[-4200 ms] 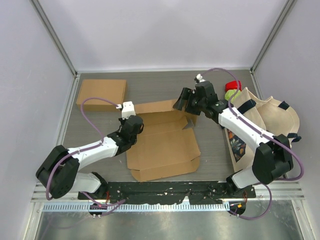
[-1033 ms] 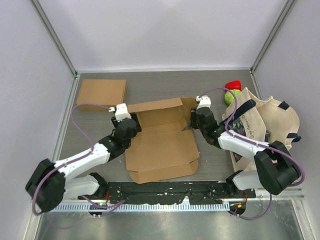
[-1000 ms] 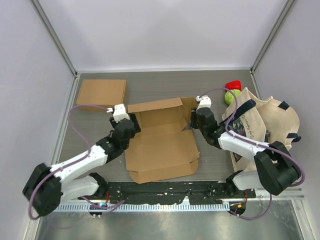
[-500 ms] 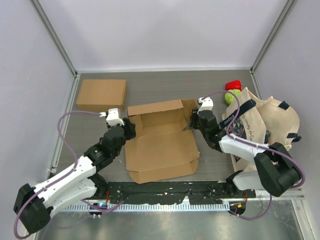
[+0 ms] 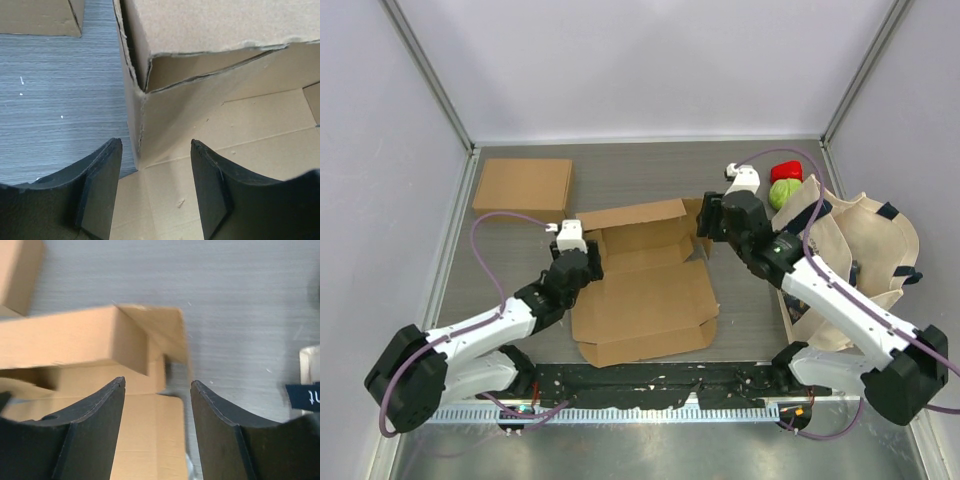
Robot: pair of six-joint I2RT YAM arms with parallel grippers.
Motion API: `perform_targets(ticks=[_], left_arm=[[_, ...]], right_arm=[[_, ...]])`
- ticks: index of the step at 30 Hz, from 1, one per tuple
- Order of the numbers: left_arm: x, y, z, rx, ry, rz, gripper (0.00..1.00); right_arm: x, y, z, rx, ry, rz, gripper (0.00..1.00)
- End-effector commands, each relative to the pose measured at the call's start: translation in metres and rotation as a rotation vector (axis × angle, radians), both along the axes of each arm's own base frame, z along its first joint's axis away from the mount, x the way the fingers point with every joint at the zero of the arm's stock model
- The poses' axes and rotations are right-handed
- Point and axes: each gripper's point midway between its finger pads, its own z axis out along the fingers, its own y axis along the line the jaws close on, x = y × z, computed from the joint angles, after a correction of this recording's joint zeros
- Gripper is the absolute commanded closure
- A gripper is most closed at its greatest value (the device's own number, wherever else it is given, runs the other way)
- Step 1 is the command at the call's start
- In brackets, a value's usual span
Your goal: Fold the paper box
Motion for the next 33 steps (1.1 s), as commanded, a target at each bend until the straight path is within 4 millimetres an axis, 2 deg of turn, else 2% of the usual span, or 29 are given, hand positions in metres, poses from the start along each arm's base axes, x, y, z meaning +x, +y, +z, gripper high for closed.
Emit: perform_targets(ticks=[1,2,3,4,5,6,7,8,9,10,11,12,14,16,23,25,26,27,28,29,30,32,33], left_arm=[[0.020,-0.005,0.033,-0.026,-0.122,0.031,0.40],[0.021,-0.004,0.031,-0.018,-0.123,0.034,0.40],[0.022,-0.005,0.033,-0.021,-0.133,0.034,0.40],[0.023,-0.003,0.031,-0.008,-0.135,0.036,0.40],[0.024,-0.003,0.030,-0.001,-0.140,0.044,0.41],[0.025,-0.003,0.031,0.001,-0.146,0.044,0.43],[0.026,-0.003,0.029,0.017,-0.148,0.040,0.44],[0.029,-0.004,0.028,0.018,-0.156,0.041,0.44],[0.030,-0.004,0.027,0.024,-0.159,0.043,0.45],[0.032,-0.005,0.026,0.036,-0.165,0.041,0.46],[0.034,-0.006,0.027,0.035,-0.171,0.045,0.46],[0.037,-0.005,0.022,0.049,-0.165,0.055,0.46],[0.041,-0.007,0.023,0.044,-0.180,0.057,0.47],[0.043,-0.007,0.020,0.049,-0.179,0.062,0.49],[0.054,-0.005,0.014,0.063,-0.196,0.117,0.62],[0.058,0.000,0.008,0.078,-0.191,0.167,0.69],[0.060,0.003,0.006,0.088,-0.189,0.192,0.72],[0.065,0.003,0.008,0.076,-0.193,0.228,0.84],[0.065,0.009,-0.011,0.135,-0.140,0.260,0.91],[0.066,0.022,-0.013,0.178,-0.135,0.355,0.99],[0.076,0.020,-0.006,0.179,-0.138,0.411,1.00],[0.071,0.039,-0.030,0.270,-0.092,0.553,1.00],[0.076,0.036,-0.028,0.264,-0.093,0.574,1.00]], right_arm=[[-0.003,0.016,0.077,0.113,-0.084,0.006,0.40],[0.002,0.028,0.084,0.151,-0.093,0.035,0.39],[0.013,0.048,0.110,0.254,-0.141,0.067,0.39],[0.012,0.074,0.118,0.322,-0.124,0.165,0.41],[0.026,0.101,0.101,0.351,-0.060,0.214,0.44],[0.036,0.124,0.132,0.460,-0.101,0.258,0.55],[0.038,0.150,0.132,0.523,-0.070,0.331,0.56],[0.055,0.172,0.106,0.537,-0.002,0.341,0.59],[0.067,0.185,0.129,0.565,-0.025,0.355,0.65],[0.074,0.196,0.125,0.539,-0.028,0.342,0.65],[0.089,0.208,0.098,0.512,0.019,0.329,0.65],[0.096,0.216,0.105,0.535,0.020,0.339,0.66],[0.103,0.229,0.094,0.529,0.050,0.340,0.69],[0.105,0.235,0.075,0.499,0.056,0.325,0.70],[0.093,0.244,0.015,0.494,0.143,0.299,0.72],[0.088,0.246,0.006,0.508,0.173,0.295,0.73],[0.084,0.245,-0.005,0.535,0.206,0.267,0.73],[0.081,0.245,-0.011,0.551,0.220,0.246,0.74],[0.076,0.243,-0.013,0.571,0.237,0.223,0.74],[0.071,0.235,-0.031,0.561,0.253,0.174,0.74],[0.069,0.237,-0.029,0.622,0.255,0.146,0.74],[0.059,0.237,-0.036,0.683,0.276,0.129,0.75],[0.055,0.238,-0.037,0.725,0.304,0.110,0.75]])
